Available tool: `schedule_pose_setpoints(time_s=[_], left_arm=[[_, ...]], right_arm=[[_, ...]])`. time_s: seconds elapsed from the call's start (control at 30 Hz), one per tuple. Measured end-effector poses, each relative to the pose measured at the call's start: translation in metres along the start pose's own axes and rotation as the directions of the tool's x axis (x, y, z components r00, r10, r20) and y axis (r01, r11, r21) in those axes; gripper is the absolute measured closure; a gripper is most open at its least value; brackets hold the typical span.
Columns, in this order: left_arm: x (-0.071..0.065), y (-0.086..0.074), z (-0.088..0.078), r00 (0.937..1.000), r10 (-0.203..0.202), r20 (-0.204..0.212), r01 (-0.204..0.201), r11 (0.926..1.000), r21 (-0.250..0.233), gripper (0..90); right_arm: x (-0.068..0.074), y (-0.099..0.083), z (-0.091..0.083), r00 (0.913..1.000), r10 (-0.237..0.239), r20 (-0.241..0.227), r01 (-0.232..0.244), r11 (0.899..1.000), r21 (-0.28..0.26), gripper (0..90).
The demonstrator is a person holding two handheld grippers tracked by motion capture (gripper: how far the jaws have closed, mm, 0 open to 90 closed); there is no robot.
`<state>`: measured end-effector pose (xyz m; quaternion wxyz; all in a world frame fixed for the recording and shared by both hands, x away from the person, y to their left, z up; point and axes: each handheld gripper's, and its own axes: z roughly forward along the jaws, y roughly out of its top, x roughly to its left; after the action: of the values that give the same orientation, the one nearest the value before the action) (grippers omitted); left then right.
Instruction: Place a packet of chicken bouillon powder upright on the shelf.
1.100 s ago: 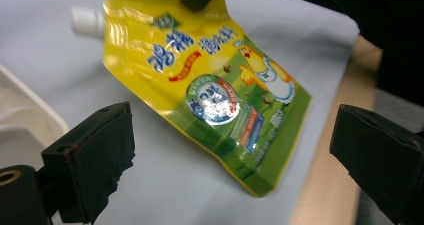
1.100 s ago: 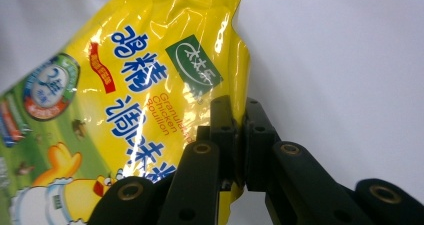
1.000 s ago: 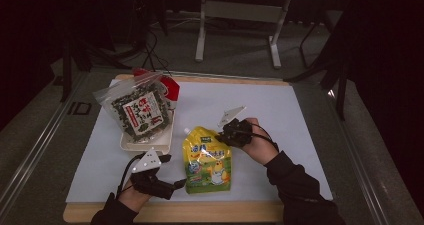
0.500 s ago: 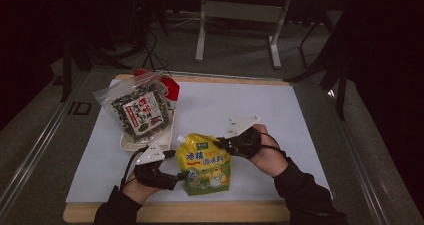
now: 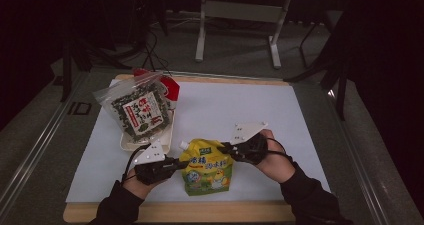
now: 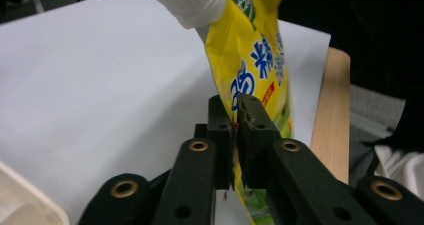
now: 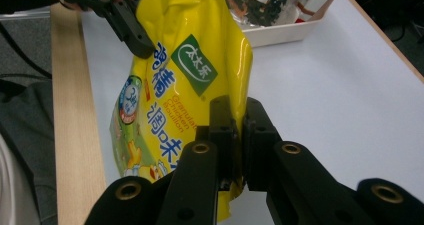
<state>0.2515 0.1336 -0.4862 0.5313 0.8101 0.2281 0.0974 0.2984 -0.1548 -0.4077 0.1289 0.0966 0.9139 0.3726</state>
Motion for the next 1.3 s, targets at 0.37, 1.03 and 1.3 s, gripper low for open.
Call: schedule_pose_setpoints(time_s=[0.37,1.03,1.3], left_arm=[[-0.005,0.001,0.0,0.996,0.085,0.028,-0.085,0.9962,-0.018,90.0],[-0.009,0.003,-0.002,0.9959,0.083,0.037,-0.083,0.9965,-0.013,90.0],[-0.01,0.008,-0.012,0.995,0.099,0.015,-0.098,0.9938,-0.052,90.0]], right_arm=[[-0.01,-0.005,-0.002,0.9991,0.037,-0.018,-0.037,0.999,-0.001,60.0],[-0.009,-0.014,0.011,0.9788,0.031,-0.202,-0.017,0.997,0.071,88.1],[-0.001,-0.003,-0.003,0.9768,-0.004,-0.214,0.011,0.999,0.034,90.0]])
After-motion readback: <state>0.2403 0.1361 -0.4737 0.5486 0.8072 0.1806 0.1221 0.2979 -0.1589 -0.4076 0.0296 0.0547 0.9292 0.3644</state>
